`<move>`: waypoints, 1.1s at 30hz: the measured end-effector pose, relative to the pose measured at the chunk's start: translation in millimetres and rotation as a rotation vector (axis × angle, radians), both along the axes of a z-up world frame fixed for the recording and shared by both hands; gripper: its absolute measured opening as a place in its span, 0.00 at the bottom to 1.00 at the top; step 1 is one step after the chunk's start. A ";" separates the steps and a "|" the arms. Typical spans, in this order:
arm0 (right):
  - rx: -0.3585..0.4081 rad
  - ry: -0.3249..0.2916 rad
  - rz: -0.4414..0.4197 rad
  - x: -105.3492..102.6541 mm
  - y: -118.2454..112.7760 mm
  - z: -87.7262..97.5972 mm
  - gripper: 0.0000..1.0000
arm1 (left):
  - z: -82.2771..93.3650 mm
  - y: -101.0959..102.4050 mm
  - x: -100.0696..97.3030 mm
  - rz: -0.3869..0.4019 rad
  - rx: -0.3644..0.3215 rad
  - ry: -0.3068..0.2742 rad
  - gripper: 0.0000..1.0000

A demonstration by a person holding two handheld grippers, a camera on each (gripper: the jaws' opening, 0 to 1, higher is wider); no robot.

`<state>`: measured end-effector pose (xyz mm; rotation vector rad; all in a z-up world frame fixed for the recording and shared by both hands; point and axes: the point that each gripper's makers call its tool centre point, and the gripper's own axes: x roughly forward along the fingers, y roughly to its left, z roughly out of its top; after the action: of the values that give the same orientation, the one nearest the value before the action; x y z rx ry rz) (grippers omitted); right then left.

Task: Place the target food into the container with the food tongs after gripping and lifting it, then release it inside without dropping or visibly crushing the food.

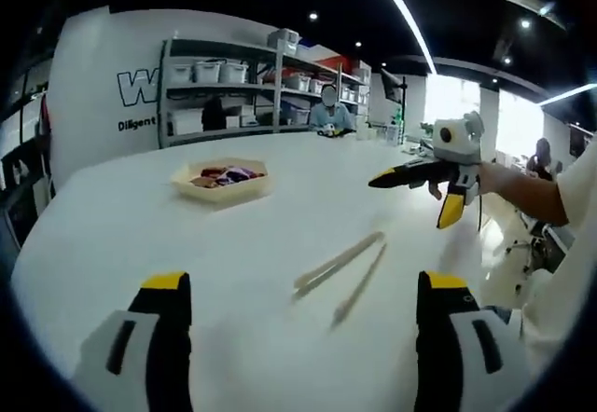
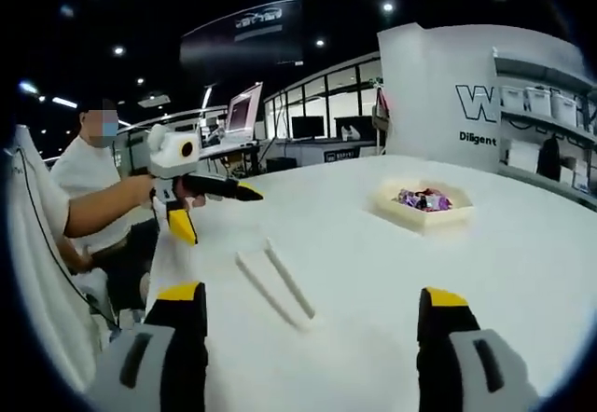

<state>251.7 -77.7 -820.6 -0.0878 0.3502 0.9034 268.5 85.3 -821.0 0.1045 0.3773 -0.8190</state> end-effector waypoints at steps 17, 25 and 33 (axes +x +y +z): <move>-0.056 0.026 -0.131 -8.7 -9.8 -1.8 0.99 | -5.8 26.7 -8.6 0.152 0.093 -0.002 0.99; -0.066 0.012 -0.200 -8.8 -17.3 -0.9 0.99 | -7.0 28.0 -15.1 0.169 0.118 -0.016 0.99; -0.073 0.014 -0.213 -14.9 -17.5 -2.8 0.99 | -4.7 30.4 -18.3 0.187 0.138 -0.019 0.99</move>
<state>236.8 -95.2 -823.4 -0.1096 0.3982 0.6809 250.2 115.7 -825.7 0.2023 0.4194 -0.6068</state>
